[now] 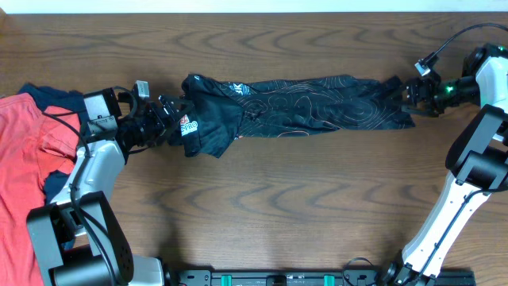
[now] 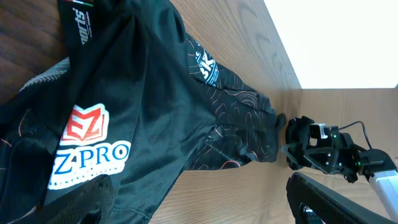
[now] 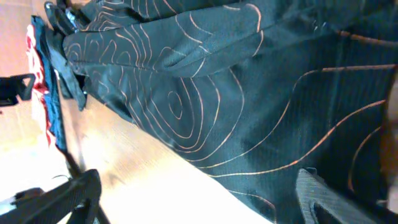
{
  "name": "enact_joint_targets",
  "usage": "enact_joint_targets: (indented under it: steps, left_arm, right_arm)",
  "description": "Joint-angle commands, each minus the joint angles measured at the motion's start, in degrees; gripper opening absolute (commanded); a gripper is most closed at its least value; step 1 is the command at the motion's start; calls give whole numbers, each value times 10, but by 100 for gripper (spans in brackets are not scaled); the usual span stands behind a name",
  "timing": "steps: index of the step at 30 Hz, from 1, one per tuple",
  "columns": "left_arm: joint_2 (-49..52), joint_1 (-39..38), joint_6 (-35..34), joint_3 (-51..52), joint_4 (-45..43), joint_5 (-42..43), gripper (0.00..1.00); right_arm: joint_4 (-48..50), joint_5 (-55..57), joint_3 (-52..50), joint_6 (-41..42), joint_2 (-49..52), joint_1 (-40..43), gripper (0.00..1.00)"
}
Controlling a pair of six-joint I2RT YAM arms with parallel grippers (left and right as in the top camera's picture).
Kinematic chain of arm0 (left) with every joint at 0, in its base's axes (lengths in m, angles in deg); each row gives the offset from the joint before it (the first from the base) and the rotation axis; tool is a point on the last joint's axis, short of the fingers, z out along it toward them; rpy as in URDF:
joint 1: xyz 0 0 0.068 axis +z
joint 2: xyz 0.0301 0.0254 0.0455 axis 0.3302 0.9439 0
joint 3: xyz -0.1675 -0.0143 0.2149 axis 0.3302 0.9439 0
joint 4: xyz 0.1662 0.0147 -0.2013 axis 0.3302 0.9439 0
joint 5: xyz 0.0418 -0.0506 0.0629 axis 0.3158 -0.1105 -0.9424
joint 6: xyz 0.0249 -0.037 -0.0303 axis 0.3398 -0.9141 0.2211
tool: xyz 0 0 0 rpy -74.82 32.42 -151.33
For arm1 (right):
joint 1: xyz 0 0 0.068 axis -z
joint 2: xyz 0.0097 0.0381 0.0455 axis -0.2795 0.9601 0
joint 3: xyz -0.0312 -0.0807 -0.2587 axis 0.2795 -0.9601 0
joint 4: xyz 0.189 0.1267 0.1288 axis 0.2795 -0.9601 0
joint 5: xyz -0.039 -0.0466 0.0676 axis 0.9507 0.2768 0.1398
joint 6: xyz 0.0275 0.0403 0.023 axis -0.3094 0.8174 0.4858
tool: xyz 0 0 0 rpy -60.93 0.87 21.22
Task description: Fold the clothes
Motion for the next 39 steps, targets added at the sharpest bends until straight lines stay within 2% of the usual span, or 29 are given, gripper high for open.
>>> enact_joint_targets:
  steps: [1,4,5,8,9,16,28,32,34,36,37,38,39]
  left_arm:
    - [0,2,12,-9,6,12,91]
    - [0,2,12,-9,9,11,91]
    - [0,2,12,-9,9,11,91]
    - [0,2,12,-9,9,11,90]
    - [0,2,12,-9,9,11,91]
    - [0,2,12,-9,9,11,90]
    - [0,2,12,-9,9,12,91]
    - [0,2,13,-9,8,21,91]
    - [0,2,14,-9,9,27,91]
    - [0,2,14,-9,9,31,91]
    - [0,2,14,-9,9,31,91]
    - [0,2,14,-9,9,31,91]
    - [0,2,14,-9,9,31,91]
  right_arm:
    - [15,0,2,34,9,13,99]
    - [21,4,2,41,9,26,99]
    - [30,26,2,69,9,29,99]
    - [73,196,2,232,9,29,99]
    - [80,240,2,260,9,26,99]
    - [90,259,2,267,10,-18,99]
    - [106,256,2,263,52,-150,99]
    - [106,250,2,281,78,-157,99]
    - [102,240,2,282,86,-153,86]
    - [101,237,2,282,87,-148,52]
    - [102,237,2,282,87,-145,39]
    - [102,235,2,280,87,-143,32]
    - [102,235,2,280,87,-140,18]
